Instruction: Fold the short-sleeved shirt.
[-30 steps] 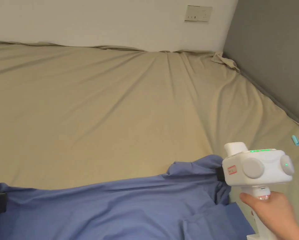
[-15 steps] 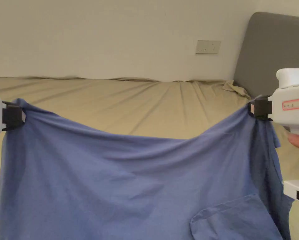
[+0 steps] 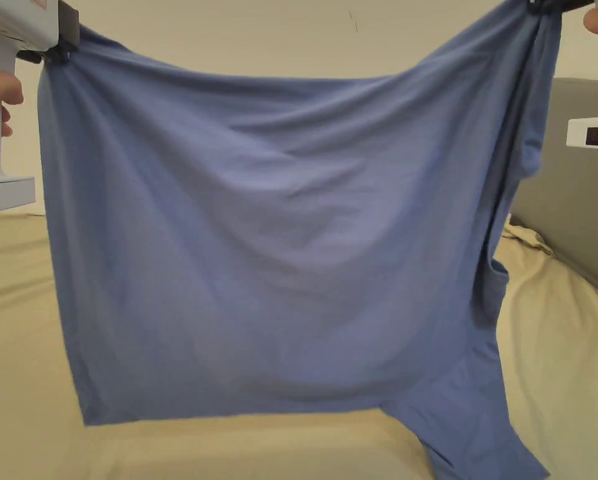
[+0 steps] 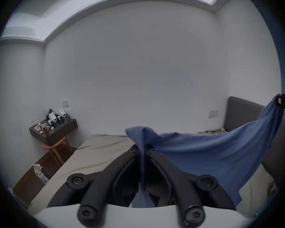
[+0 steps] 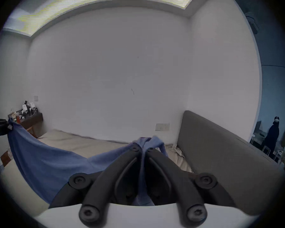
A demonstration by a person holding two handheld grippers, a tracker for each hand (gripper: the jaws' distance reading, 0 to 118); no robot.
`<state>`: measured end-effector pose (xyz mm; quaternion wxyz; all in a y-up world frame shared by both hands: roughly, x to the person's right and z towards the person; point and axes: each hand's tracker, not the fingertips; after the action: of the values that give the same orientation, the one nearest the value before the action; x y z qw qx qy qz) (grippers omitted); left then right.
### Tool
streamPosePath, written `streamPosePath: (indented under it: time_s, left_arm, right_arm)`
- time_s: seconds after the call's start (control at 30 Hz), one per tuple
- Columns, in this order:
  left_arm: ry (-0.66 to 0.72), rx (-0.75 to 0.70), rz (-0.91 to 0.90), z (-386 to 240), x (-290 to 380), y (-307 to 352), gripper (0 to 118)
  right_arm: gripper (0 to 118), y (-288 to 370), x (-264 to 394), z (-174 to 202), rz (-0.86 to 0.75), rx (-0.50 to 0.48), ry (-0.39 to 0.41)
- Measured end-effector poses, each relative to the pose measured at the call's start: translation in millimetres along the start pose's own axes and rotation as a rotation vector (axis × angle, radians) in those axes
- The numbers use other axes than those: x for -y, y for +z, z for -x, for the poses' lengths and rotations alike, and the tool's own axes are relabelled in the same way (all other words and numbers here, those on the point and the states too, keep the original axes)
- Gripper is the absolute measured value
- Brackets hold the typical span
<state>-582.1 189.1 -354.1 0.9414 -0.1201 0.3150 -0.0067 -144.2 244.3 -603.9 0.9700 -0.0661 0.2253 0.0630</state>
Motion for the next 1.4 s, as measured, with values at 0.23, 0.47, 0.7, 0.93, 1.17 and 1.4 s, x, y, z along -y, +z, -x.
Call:
streamPosePath:
  time_s: [0.23, 0.47, 0.7, 0.93, 1.17, 1.4]
  left_arm:
    - [0.019, -0.070, 0.097, -7, 66, -49, 4]
    - [0.129, 0.029, 0.204, -11, 158, -70, 4]
    - [0.159, 0.120, 0.257, -6, 253, -27, 4]
    - [0.072, 0.142, 0.315, -6, 356, 72, 4]
    - [0.044, 0.138, 0.382, 0, 422, 179, 4]
    - [-0.008, 0.109, 0.417, 21, 454, 271, 4]
  right_arm:
    - [4, -44, 58, 13, 0.081, -0.018, -0.016]
    - [4, -60, 143, 9, 0.165, -0.072, -0.041]
    - [4, -22, 253, 2, 0.248, -0.132, -0.059]
    - [4, 87, 403, 1, 0.378, -0.162, -0.087]
    - [4, 215, 483, 4, 0.430, -0.186, -0.042]
    - [4, 317, 495, -18, 0.430, -0.195, -0.037]
